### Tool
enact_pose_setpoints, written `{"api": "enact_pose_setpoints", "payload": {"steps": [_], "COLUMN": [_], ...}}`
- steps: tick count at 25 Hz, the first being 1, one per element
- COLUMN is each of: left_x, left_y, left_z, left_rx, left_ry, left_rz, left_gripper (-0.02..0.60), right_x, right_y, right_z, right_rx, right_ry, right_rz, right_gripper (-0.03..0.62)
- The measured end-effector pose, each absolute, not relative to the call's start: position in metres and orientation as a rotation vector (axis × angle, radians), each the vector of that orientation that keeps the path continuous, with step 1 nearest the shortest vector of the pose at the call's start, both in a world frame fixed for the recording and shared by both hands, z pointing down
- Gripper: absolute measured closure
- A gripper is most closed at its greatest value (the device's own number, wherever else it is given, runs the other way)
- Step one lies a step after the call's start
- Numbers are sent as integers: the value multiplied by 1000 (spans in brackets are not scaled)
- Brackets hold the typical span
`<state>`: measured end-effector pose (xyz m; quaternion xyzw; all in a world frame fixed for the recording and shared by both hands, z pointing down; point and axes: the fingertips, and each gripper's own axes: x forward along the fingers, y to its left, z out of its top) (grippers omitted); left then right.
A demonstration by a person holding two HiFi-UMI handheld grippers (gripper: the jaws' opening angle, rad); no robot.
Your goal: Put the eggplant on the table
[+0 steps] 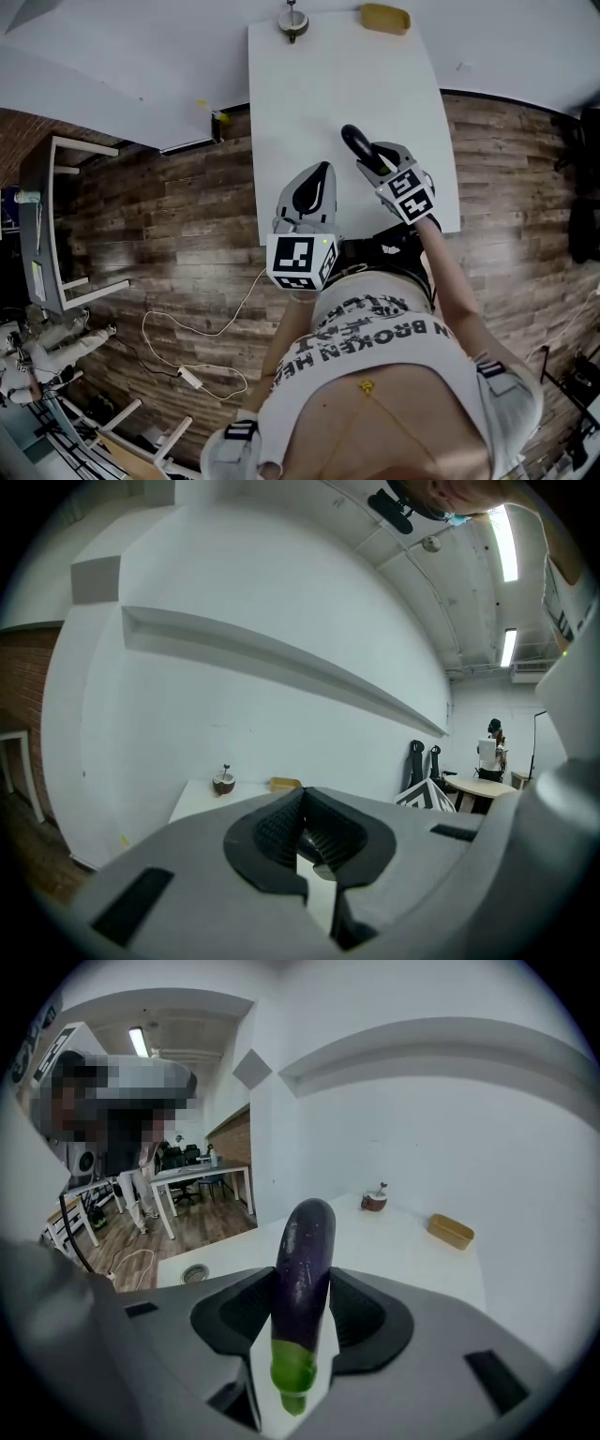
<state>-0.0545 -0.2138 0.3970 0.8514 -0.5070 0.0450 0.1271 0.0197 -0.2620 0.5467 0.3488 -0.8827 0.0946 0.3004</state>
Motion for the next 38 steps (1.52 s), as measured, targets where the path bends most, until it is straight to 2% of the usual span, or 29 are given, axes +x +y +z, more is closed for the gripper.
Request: {"api": "enact_pose_setpoints", "payload": {"steps": [38], "left_x": [-80], "left_y": [-199], "left_z": [420], "left_rx": [2366], "left_ry": [-1554], "left_rz": [163], "left_gripper": [575], "right_x": [14], "right_y": [-256], "right_z": [691], "right_rx": [696], "right_ry": [-2094], "right_rz": [390], "right_gripper": [411]}}
